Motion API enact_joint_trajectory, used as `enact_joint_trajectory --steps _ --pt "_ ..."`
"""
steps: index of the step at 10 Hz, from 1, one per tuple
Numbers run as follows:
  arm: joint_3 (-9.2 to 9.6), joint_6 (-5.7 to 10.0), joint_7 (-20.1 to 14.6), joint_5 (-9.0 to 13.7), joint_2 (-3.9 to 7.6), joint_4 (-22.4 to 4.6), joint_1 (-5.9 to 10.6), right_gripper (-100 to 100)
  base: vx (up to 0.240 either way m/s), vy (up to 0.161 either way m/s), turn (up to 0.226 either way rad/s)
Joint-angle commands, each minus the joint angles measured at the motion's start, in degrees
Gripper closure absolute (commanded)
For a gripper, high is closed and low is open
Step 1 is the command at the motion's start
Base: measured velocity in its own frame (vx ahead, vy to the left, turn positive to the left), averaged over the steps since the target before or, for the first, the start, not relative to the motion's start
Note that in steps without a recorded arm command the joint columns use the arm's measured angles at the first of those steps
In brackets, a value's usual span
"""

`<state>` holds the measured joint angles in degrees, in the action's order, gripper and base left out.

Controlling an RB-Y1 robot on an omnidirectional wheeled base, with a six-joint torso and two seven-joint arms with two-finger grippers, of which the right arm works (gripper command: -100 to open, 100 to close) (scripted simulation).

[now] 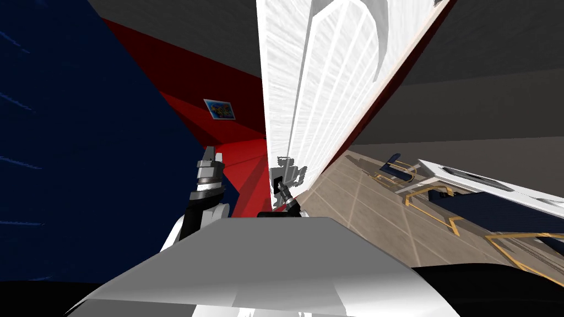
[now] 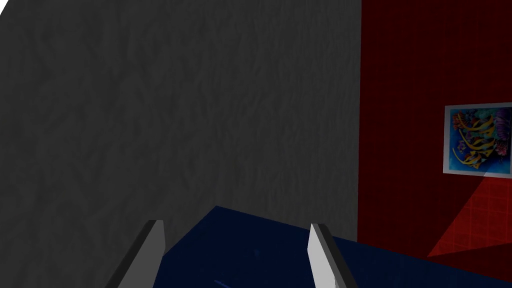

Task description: Push the door open

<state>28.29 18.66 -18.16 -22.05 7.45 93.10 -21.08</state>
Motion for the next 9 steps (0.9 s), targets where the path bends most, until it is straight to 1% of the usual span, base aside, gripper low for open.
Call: enact_joint_trajectory --steps 1,2,3,6,7,9 --pt "-1.66 0.35 0.4 0.4 -0.38 -0.2 0.64 100 0.120 0.133 -0.047" --pt "-2.17 0.26 0.6 0.5 -0.67 -0.4 0.82 100 0.099 0.110 -0.044" --pt "-3.22 0.08 1.1 0.7 -1.28 -0.9 1.19 100 0.116 0.130 -0.079" --pt "-4.85 -0.20 1.7 1.1 -2.29 -1.6 1.77 100 0.110 0.134 -0.070" --pt "-5.94 -0.39 2.1 1.3 -3.01 -2.0 2.16 100 0.144 0.115 -0.104" --pt "-7.01 -0.58 2.5 1.6 -3.75 -2.5 2.53 100 0.117 0.132 -0.086"
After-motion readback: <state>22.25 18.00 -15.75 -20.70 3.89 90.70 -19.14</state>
